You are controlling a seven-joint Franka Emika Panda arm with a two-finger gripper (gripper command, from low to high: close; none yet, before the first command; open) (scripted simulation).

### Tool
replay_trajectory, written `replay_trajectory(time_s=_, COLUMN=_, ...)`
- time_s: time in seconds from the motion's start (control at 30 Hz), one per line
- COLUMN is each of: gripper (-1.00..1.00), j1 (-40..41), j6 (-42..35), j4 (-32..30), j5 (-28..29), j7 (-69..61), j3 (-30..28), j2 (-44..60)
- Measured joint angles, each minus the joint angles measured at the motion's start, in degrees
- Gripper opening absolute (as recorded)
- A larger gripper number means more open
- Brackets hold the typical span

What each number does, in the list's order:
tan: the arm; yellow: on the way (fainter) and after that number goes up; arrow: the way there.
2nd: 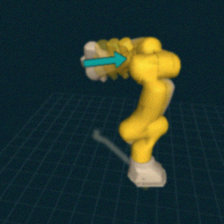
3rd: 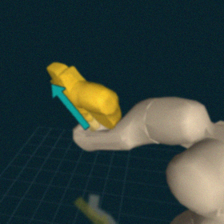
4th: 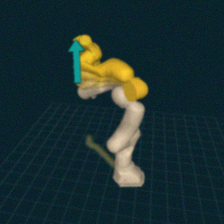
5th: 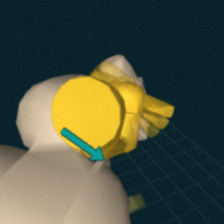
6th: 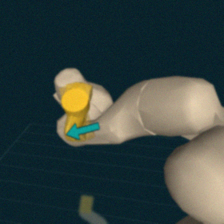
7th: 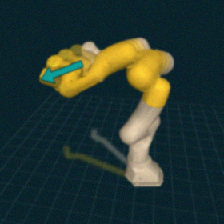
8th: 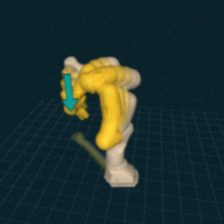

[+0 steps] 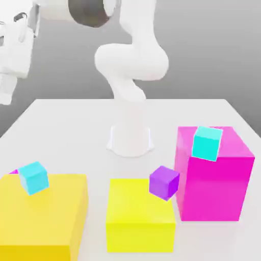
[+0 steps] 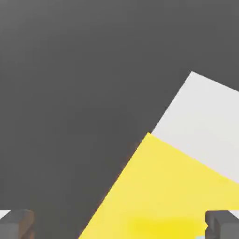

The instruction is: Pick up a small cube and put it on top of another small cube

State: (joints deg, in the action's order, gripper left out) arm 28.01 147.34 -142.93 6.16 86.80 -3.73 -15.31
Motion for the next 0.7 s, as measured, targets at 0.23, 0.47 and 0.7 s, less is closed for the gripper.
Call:
replay_trajectory(time_s=0.23, gripper=0.00, j1=8.5, j6=6.3, j4=-4.5, j5=-1.5, j7=13.4, j3=-5.2, j2=12.0)
replay_trajectory(time_s=0.47, gripper=0.00, j1=15.1, j6=13.2, j4=-8.1, j5=-11.2, j7=19.3, j3=-7.1, j2=24.4)
replay_trajectory(time_s=0.7, gripper=-1.00, j1=19.2, j6=21.2, j4=-6.5, j5=-16.3, j7=16.2, j3=-2.3, j2=34.6)
